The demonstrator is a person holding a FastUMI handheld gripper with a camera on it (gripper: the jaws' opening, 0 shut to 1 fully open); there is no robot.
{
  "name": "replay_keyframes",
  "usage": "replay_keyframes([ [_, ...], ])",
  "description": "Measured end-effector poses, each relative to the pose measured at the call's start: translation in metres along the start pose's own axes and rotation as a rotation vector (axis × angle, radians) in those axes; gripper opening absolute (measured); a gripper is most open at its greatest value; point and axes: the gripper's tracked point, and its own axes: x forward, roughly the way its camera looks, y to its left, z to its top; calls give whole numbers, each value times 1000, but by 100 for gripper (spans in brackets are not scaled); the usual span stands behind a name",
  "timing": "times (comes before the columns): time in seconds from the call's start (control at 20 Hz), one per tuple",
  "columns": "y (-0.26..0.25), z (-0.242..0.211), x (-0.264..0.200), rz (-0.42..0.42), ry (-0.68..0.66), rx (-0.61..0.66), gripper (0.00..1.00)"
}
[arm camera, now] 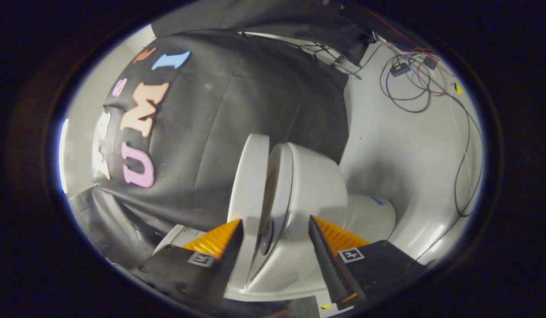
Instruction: Open the toilet lid.
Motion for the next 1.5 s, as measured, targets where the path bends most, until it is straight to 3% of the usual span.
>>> replay_keyframes([
  [0.1,5,6,1,2,-7,28,56],
  [0.15,5,12,5,-1,-39,40,55],
  [0.2,23,15,-11,78,-63,68,55],
  [0.3,17,14,5,45,-32,27,2],
  [0.5,31,15,0,8,10,-13,3],
  [0.7,32,9,-3,-91,81,-105,3],
  [0.9,47,14,-5,-108,77,-142,3],
  [1.1,55,18,-8,-250,98,-275,3],
  [1.5,102,23,-13,-270,57,-300,3],
])
